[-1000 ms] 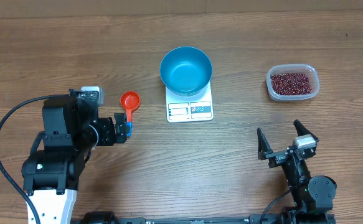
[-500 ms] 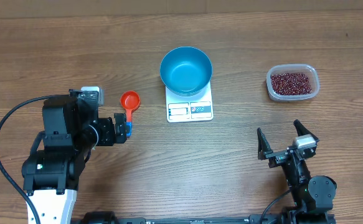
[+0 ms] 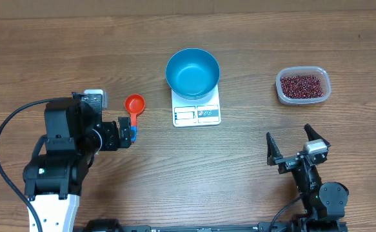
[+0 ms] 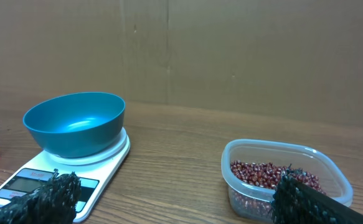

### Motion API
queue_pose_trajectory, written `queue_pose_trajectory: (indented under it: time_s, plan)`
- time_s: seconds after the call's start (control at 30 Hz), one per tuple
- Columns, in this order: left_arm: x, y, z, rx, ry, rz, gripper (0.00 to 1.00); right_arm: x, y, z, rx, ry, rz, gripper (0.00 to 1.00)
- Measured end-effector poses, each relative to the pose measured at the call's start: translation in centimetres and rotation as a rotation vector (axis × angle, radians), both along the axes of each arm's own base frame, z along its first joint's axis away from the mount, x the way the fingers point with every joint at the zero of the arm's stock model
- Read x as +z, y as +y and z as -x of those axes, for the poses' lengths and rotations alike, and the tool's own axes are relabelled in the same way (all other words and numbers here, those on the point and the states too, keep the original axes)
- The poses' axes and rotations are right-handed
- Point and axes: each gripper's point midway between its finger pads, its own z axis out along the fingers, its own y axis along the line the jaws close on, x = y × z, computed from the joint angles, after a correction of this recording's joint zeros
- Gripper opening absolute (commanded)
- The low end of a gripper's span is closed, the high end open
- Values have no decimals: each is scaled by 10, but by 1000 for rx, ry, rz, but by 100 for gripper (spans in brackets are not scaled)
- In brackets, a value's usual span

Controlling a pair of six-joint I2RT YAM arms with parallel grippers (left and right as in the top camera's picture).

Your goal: Scoop item into bowl and weigh 150g on scale

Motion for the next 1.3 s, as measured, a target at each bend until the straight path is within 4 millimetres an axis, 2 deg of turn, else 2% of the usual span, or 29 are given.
queue_pose_trajectory:
  time_s: [0.37,1.3]
  plan:
    - [-13,0,-5,0,53,1,100,0,0,0,0,-1,0,100]
    - [-14,0,-5,0,54,1,99,0,0,0,0,0,0,100]
